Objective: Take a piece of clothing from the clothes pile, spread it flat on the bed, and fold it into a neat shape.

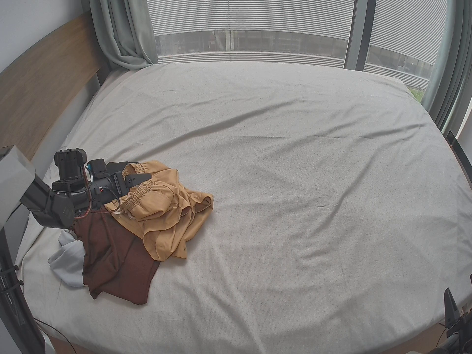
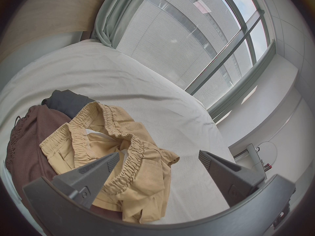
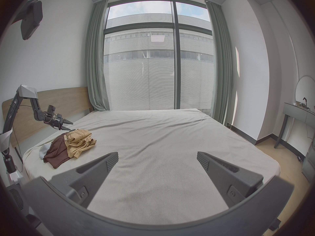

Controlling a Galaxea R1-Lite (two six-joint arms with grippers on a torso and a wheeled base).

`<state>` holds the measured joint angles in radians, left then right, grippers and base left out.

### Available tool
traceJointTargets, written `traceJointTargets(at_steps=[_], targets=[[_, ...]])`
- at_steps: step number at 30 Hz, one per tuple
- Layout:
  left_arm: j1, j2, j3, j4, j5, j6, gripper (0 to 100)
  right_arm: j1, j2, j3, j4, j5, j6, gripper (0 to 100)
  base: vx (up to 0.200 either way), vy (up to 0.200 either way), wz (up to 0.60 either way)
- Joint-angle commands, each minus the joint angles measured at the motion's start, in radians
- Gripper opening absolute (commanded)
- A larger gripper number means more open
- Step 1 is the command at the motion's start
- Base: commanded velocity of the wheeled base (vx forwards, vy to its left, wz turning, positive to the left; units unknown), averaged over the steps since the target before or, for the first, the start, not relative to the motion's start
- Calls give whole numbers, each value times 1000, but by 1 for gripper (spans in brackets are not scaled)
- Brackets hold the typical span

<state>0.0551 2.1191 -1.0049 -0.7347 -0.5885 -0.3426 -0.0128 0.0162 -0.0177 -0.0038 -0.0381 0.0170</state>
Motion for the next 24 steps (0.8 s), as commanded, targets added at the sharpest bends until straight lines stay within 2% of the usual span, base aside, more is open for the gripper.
traceJointTargets(at_steps=[1,13,18,24], targets=[[2,65,-34,-32,-2,-3,100,-1,-2,18,-1,0,0,100,0,0,0],[-4,128,-84,-52,-7,-3,100,-1,-2,18,-1,0,0,100,0,0,0],[-8,127,-100,-49,-47,-33,100,-1,-2,18,-1,1,0,100,0,0,0],[-29,130,-100,-49,-51,-39,100,-1,-2,18,-1,1,0,100,0,0,0]])
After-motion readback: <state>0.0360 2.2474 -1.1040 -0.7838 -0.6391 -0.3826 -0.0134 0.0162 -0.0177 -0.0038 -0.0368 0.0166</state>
